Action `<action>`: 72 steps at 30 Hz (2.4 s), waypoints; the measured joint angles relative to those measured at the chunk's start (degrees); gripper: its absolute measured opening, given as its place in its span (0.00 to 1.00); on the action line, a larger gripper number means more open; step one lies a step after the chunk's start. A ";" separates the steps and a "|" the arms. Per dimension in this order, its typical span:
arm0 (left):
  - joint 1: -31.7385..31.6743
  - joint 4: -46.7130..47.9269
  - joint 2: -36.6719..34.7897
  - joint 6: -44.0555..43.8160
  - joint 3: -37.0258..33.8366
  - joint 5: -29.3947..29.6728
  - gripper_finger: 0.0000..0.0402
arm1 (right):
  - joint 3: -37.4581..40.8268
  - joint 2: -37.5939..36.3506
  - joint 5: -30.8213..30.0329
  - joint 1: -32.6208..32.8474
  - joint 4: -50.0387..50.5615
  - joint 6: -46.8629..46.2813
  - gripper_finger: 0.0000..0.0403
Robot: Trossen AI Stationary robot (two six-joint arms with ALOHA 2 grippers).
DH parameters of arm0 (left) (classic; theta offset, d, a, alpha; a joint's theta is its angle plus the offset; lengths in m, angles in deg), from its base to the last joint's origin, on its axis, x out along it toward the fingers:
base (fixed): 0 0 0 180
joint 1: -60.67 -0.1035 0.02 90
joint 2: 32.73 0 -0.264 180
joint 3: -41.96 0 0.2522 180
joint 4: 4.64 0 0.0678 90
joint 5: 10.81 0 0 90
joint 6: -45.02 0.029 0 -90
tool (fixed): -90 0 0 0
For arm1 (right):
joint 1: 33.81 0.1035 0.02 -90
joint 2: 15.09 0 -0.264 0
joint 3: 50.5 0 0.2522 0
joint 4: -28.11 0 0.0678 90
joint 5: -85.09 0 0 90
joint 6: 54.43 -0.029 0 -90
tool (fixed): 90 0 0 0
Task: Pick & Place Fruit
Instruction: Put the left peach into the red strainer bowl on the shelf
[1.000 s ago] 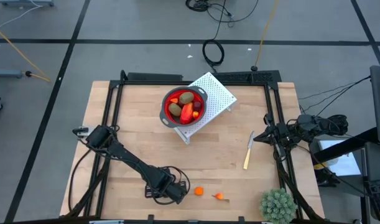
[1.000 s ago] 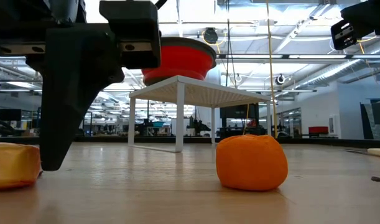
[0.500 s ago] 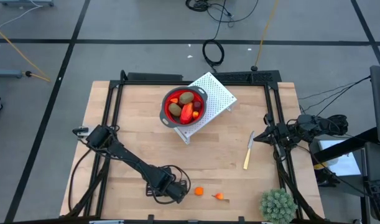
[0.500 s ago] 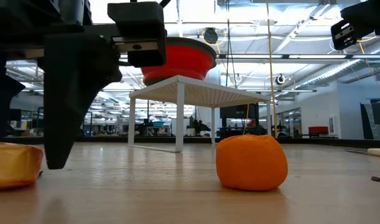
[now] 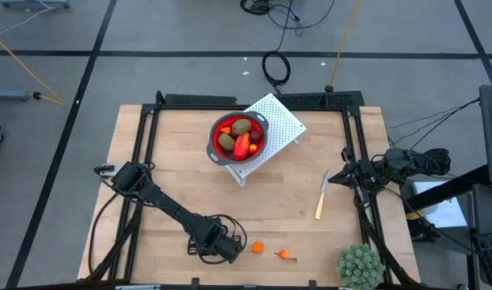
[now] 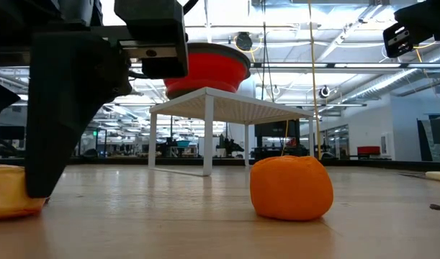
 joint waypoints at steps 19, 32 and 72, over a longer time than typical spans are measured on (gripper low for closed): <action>0.00 -0.04 -0.02 -0.69 0.00 0.36 0.43 | 0.00 0.00 0.11 0.01 -0.01 -0.04 0.00; 0.00 -0.15 -0.09 -0.35 0.00 1.04 0.24 | 0.00 0.00 0.12 -0.01 -0.01 -0.04 0.00; 8.68 -76.29 -16.76 120.71 0.01 38.50 0.24 | 0.02 -0.02 -0.03 -0.02 -0.45 0.44 0.00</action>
